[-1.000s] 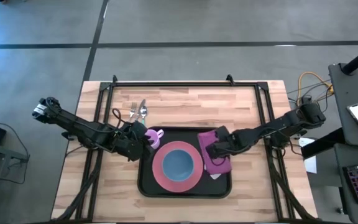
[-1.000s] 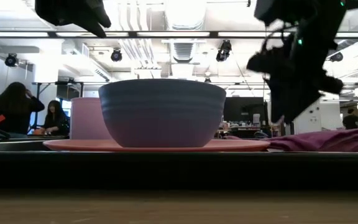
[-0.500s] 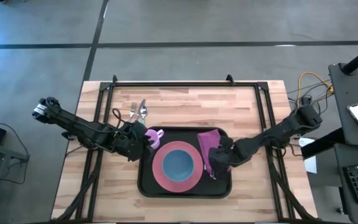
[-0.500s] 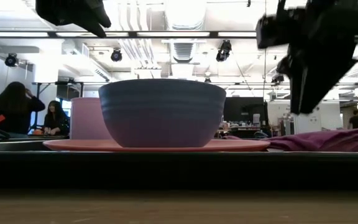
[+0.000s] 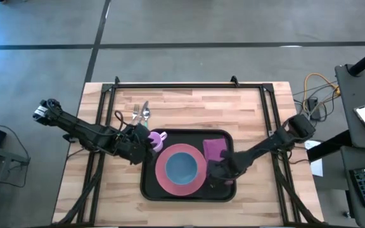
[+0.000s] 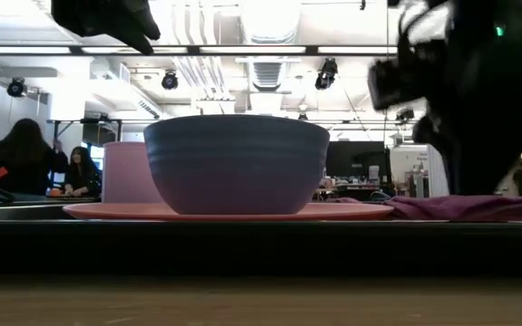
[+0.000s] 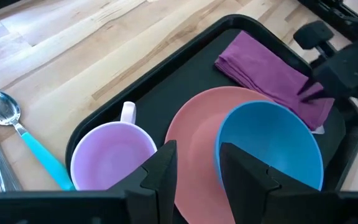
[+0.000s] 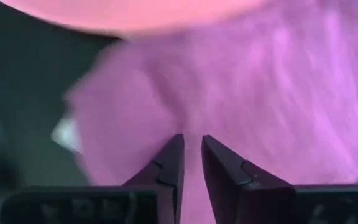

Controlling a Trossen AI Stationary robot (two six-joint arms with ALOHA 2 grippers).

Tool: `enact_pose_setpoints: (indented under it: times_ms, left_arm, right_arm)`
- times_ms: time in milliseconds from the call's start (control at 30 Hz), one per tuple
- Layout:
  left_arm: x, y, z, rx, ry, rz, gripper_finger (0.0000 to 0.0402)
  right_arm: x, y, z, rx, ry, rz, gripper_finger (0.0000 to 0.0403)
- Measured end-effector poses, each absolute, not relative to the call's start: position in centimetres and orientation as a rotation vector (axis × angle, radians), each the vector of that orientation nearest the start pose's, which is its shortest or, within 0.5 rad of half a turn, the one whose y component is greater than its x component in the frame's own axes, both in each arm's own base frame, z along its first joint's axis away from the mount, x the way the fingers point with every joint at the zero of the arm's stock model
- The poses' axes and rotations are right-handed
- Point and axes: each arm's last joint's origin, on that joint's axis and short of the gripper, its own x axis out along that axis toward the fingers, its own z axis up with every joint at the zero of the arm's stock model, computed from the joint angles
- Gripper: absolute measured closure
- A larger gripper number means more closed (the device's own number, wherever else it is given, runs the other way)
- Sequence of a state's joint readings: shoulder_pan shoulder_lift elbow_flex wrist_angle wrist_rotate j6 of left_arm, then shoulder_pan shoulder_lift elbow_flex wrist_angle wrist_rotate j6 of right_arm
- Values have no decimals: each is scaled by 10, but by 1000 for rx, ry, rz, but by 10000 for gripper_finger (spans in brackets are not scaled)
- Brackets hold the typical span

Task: Set up tray
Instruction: Put the purple napkin to the right of the pink plate on the black tray, then put the silver fork on top of the purple napkin on the black tray

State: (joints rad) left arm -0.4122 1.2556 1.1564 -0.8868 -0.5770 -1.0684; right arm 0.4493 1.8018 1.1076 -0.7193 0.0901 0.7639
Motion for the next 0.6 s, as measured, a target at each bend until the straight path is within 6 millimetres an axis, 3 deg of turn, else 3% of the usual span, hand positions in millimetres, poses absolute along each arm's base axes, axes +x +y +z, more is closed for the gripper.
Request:
enact_pose_setpoints:
  times_ms: [133,367,600]
  left_arm:
    - [225,-82,313,-517,678,567,299]
    - [224,-82,313,-505,686,563,299]
    - [221,-81,311,-508,713,584,299]
  right_arm:
    - [303,147,169,282,1286,-190,359]
    - [302,144,177,298,1246,-293,342]
    - [304,125,218,351,1072,-365,315]
